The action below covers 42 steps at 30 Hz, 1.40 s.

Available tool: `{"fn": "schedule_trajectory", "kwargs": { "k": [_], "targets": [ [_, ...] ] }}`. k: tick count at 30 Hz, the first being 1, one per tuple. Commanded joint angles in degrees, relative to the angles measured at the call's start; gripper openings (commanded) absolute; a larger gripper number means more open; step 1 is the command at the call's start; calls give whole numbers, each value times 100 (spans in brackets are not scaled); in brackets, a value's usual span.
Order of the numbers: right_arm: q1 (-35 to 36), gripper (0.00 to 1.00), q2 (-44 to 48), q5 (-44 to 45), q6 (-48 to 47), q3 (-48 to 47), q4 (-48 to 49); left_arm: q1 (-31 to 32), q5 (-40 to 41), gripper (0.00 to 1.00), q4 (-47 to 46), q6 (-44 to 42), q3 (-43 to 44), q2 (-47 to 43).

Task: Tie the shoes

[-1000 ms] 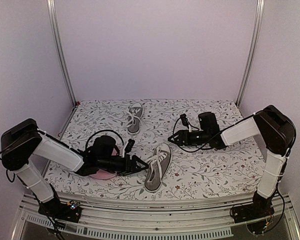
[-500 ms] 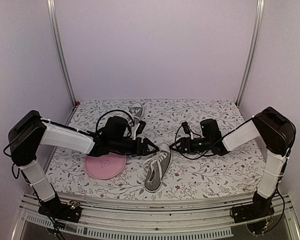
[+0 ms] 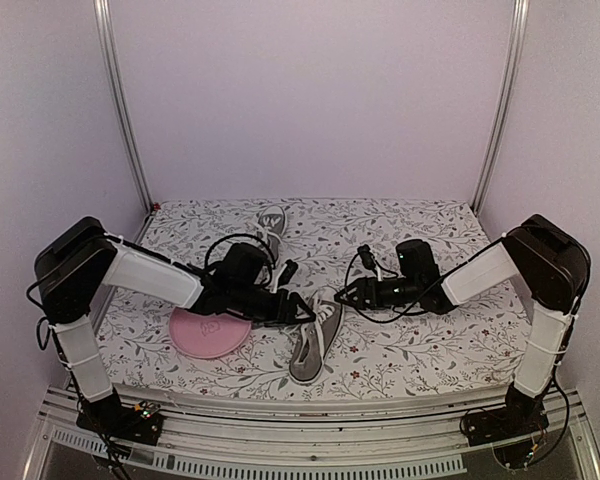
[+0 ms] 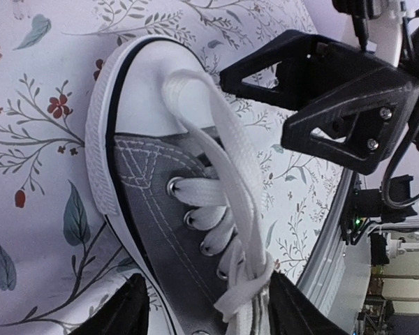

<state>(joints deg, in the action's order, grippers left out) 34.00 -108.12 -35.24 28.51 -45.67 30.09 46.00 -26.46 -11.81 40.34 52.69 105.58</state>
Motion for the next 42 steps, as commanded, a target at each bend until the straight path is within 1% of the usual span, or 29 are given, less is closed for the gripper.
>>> {"fn": "schedule_trajectory", "kwargs": {
  "k": [1,5,11,14,16,19,22,24,28,29,32,35,38,42],
  "targets": [
    [28,67,20,14,-90,68,173,-58,-180,58,-193,22,150,123],
    [28,66,19,11,-100,76,173,-59,-259,59,-426,107,88,16],
    [40,67,4,-6,-111,54,166,-64,-261,59,-384,167,196,104],
    [42,66,14,11,-118,64,158,-56,-306,55,-348,213,224,209],
    [38,66,23,30,-124,76,147,-61,-325,50,-375,256,217,234],
    [45,66,48,35,-149,77,138,-52,-386,38,-482,311,226,274],
    [69,66,128,36,-168,92,125,-55,-461,30,-651,370,169,273],
    [88,66,226,49,-204,110,100,-50,-529,22,-887,419,57,255],
    [113,66,513,17,-227,222,76,-43,-816,2,-1559,492,-216,248],
    [136,65,591,-25,-245,250,76,-47,-874,0,-1741,493,-275,244],
    [193,64,789,-206,-267,333,85,-40,-1026,0,-2247,453,-452,212],
    [261,61,832,-564,-256,297,90,-43,-1157,0,-2735,353,-618,142],
    [371,58,711,-888,-238,165,121,-35,-1218,0,-3255,169,-844,46],
    [437,51,458,-1259,-70,8,414,-38,-1351,0,-3623,67,-981,62]
  ]
}}
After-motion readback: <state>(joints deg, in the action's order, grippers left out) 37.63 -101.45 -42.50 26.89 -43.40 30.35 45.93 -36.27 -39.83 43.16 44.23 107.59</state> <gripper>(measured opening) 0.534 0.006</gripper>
